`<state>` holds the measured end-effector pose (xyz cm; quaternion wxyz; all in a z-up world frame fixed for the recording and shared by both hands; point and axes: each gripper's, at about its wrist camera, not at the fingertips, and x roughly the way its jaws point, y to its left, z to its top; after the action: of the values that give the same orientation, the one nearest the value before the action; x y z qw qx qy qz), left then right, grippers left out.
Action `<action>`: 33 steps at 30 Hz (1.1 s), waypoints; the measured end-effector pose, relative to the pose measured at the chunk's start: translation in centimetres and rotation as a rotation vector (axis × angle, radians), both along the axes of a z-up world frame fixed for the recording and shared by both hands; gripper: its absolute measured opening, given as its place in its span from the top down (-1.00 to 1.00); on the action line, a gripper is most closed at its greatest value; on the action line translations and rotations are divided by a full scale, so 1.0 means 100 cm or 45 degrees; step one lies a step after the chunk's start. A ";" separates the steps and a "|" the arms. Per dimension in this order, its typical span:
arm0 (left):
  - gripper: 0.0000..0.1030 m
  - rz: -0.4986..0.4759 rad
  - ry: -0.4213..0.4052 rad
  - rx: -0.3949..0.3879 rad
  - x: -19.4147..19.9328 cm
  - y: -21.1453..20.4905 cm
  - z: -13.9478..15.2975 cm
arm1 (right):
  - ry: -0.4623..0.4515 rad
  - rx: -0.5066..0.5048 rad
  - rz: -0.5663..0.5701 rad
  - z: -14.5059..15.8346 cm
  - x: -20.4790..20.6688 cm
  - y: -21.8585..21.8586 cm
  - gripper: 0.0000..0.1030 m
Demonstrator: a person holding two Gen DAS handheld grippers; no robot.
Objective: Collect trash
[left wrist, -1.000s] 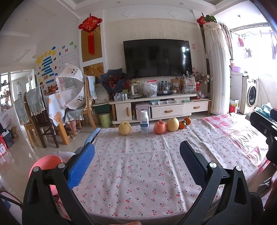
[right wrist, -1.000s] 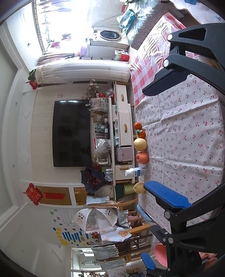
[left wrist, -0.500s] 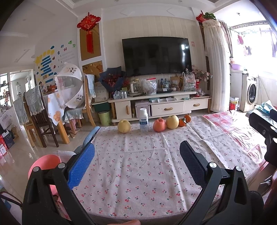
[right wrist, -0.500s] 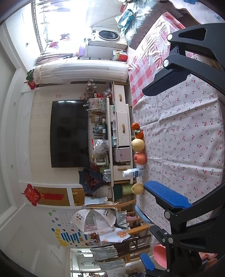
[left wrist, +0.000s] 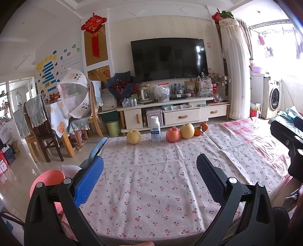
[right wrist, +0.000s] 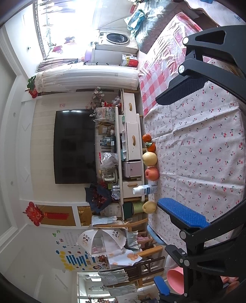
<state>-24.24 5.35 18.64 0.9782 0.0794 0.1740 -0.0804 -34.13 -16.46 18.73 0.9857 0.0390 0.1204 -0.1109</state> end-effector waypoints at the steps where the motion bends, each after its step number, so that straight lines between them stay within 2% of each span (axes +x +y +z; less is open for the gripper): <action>1: -0.92 0.000 0.000 0.002 0.001 -0.001 -0.001 | 0.001 -0.001 0.000 0.000 0.000 0.000 -0.89; 33: -0.92 -0.004 0.019 0.053 0.017 -0.006 -0.019 | 0.052 0.015 0.006 -0.044 0.035 -0.013 -0.89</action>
<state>-22.54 4.75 16.73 0.9749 0.0996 0.1828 -0.0788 -30.62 -17.76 14.36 0.9831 0.0422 0.1413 -0.1086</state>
